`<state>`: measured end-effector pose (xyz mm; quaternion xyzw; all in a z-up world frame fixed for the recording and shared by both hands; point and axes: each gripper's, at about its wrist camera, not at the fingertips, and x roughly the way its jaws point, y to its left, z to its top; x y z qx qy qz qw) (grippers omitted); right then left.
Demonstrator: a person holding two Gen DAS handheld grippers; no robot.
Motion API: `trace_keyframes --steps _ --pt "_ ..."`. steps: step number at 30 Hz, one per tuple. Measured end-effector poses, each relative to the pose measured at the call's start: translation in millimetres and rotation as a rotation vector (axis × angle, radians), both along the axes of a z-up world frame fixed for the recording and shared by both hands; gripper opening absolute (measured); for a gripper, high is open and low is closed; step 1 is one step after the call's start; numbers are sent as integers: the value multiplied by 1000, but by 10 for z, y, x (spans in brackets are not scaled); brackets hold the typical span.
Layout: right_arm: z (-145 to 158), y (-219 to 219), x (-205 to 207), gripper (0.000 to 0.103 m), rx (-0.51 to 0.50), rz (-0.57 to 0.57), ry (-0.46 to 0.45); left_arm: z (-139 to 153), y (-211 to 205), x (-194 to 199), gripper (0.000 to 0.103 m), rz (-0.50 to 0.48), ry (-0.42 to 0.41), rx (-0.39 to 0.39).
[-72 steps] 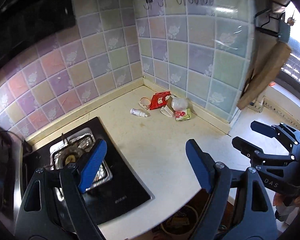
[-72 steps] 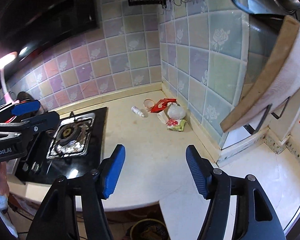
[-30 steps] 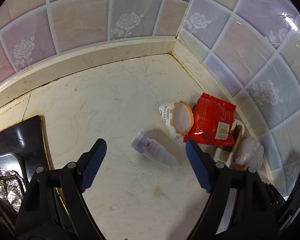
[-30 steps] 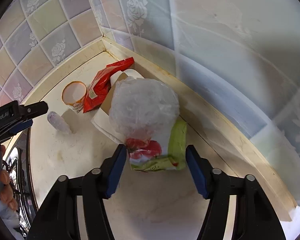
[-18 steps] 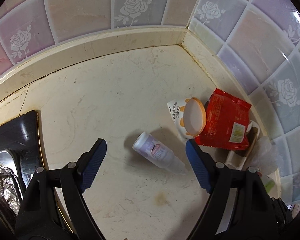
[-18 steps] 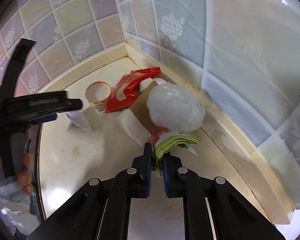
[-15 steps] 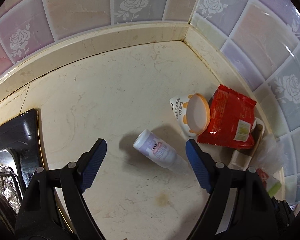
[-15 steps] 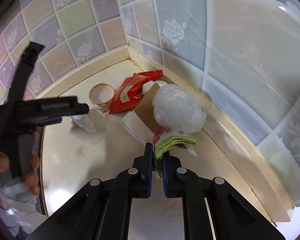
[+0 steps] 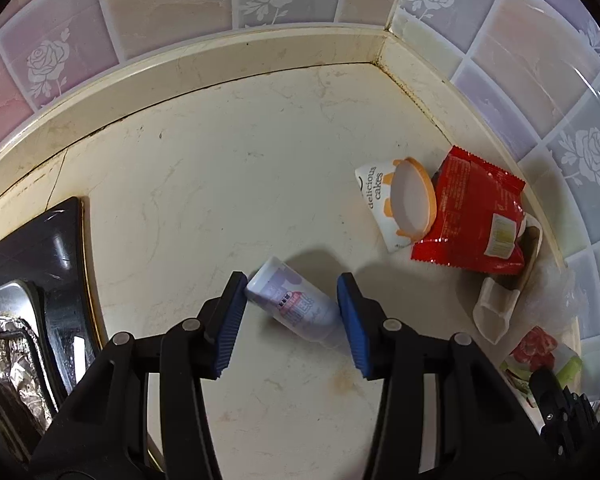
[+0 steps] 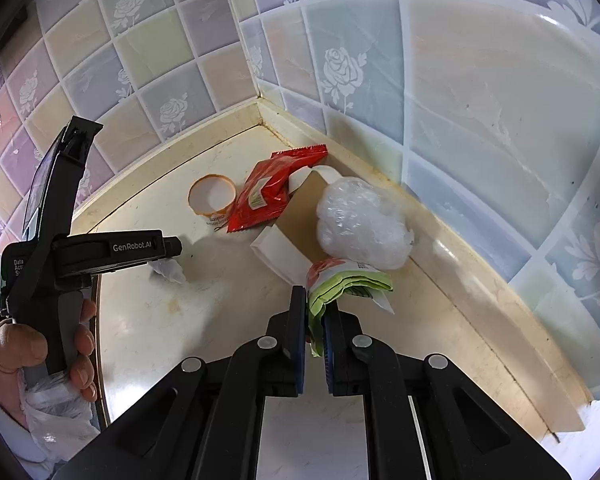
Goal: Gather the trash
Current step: 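Grasp the white bottle with the left tool while the right tool holds the packet, then carry the white bottle and red-green packet down over the floor bin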
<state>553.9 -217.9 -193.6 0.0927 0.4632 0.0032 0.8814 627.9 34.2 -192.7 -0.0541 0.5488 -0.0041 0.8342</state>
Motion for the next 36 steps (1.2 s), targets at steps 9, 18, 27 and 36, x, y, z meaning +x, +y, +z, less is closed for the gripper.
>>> trace_keyframes --steps 9,18,27,36 --pt "78 55 -190 6 32 26 1 203 -34 -338 43 -68 -2 -5" --pt "491 100 -585 6 57 69 -57 793 -87 -975 43 -121 -61 -51" --pt "1078 124 -1427 6 87 170 -146 1445 -119 -2167 43 -142 -153 -92" --pt "1385 83 -2648 6 109 306 -211 1799 -280 -3549 43 -131 -273 -122"
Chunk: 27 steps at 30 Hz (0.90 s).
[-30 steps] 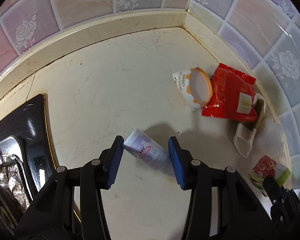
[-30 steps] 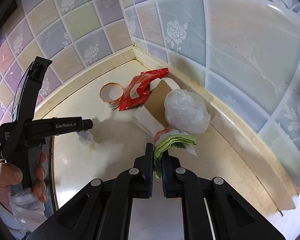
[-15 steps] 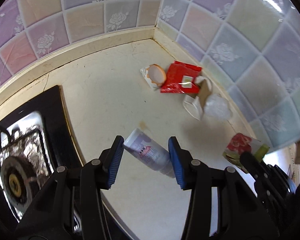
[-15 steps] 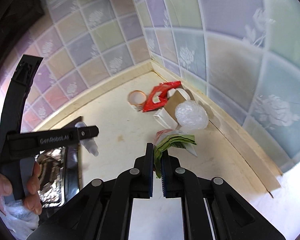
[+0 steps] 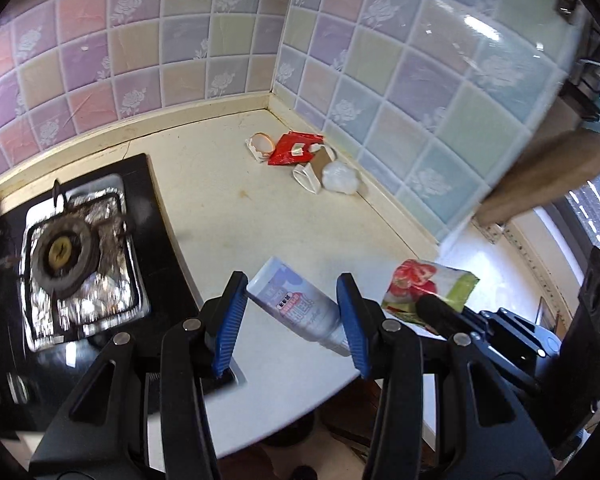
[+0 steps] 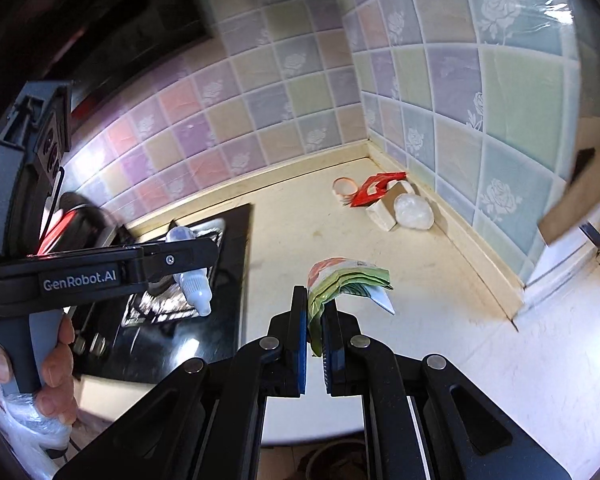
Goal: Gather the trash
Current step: 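Carry the white bottle and red-green packet down over the floor bin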
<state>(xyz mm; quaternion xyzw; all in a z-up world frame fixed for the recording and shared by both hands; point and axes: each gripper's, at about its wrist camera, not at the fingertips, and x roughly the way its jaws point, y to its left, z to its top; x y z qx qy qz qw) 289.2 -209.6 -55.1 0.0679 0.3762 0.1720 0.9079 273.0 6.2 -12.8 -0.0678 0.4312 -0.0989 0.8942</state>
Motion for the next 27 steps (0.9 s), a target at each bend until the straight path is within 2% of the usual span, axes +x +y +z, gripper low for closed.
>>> trace_keyframes --steps 7,15,21,27 --pt "-5 -81 -1006 6 7 92 12 4 -196 -1137 43 33 -34 -12" --pt "-408 -172 -1872 6 27 110 113 -321 -295 -2061 43 5 22 -43" --pt "-918 -223 -2211 6 20 71 203 -768 -342 -2302 43 -32 76 -74" --pt "-1657 -169 -2365 6 -41 25 283 -1541 -421 -2280 43 -82 159 -43"
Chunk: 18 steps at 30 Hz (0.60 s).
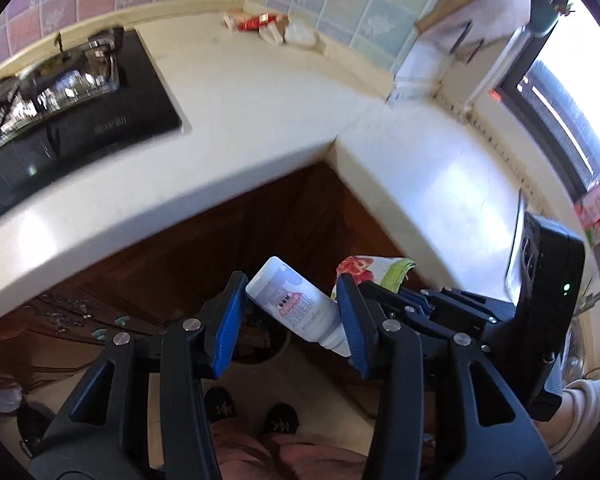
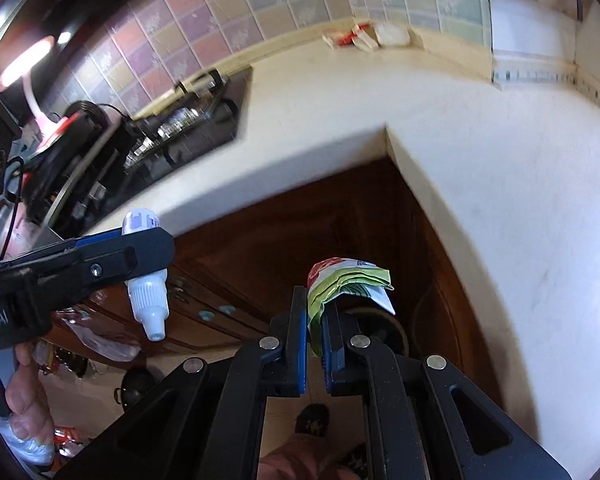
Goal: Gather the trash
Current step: 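Carry the white bottle and red-green packet down over the floor bin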
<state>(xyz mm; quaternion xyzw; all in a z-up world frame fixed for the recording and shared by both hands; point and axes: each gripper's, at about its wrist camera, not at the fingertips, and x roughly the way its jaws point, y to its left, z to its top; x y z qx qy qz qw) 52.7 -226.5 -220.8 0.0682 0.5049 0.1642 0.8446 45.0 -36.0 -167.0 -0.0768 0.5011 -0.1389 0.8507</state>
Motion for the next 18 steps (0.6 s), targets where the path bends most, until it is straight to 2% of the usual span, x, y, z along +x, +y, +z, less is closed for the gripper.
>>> trace_keyframes --steps 5,11,18 --pt "-848 49 -56 6 -37 -25 72 -977 -13 100 43 -26 96 35" --pt "-1883 60 -152 6 -47 -38 113 -2122 19 248 43 -59 170 63" --pt "-2942 -30 -124 6 -54 -91 191 -3125 36 537 43 -95 211 47"
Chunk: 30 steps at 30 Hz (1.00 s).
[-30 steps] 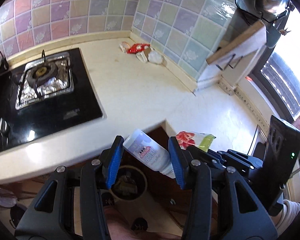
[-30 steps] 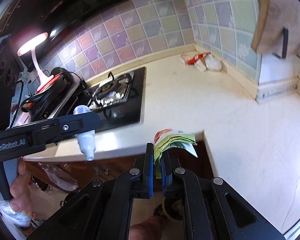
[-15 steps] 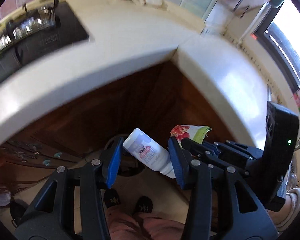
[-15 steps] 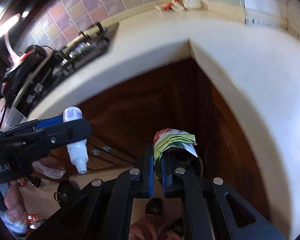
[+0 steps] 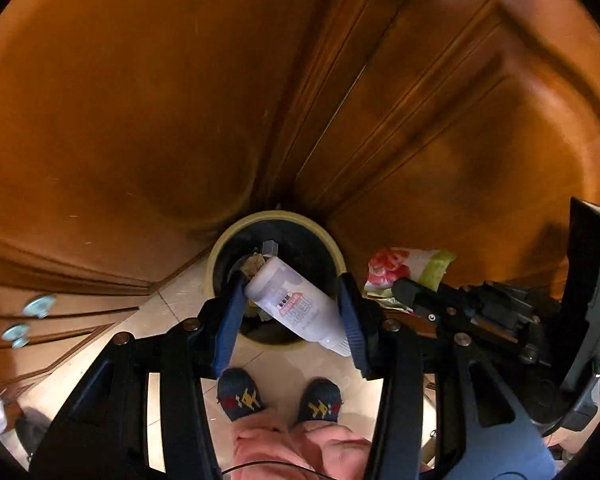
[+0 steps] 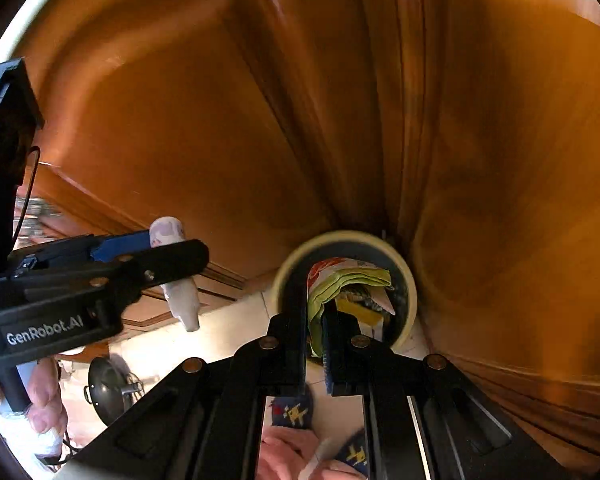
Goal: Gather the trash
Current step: 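Carry the white bottle and red-green packet down over the floor bin, then open both tools to drop the bottle and packet into the bin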
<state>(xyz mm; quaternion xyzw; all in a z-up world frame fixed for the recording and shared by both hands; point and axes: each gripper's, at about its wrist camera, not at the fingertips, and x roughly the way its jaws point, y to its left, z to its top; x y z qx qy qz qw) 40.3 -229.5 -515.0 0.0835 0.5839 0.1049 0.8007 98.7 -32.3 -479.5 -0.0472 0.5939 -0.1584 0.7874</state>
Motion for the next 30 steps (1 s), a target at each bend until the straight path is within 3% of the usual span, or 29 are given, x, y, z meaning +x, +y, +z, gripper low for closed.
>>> trace_keyframes --steps 5,9,11,12,14,23,30 --pt "-595 -81 121 6 -2 -25 42 -503 -67 190 43 -38 18 -1" --pt "-931 -106 301 18 -11 -41 65 -766 -161 271 44 -63 39 30" --pt "-1037 -86 398 26 -6 -47 79 -865 -199 298 54 -72 54 47" --pt "-1079 -78 415 29 -6 -49 82 -895 -199 292 65 -74 58 53" --pt "-1129 -81 463 32 -11 -57 90 -930 -182 307 70 -68 59 58" --pt "-1113 -28 502 35 -25 -52 110 -832 -94 301 73 -49 60 78" --pt "-854 -28 435 35 -31 -70 119 -458 -37 173 73 -25 60 89"
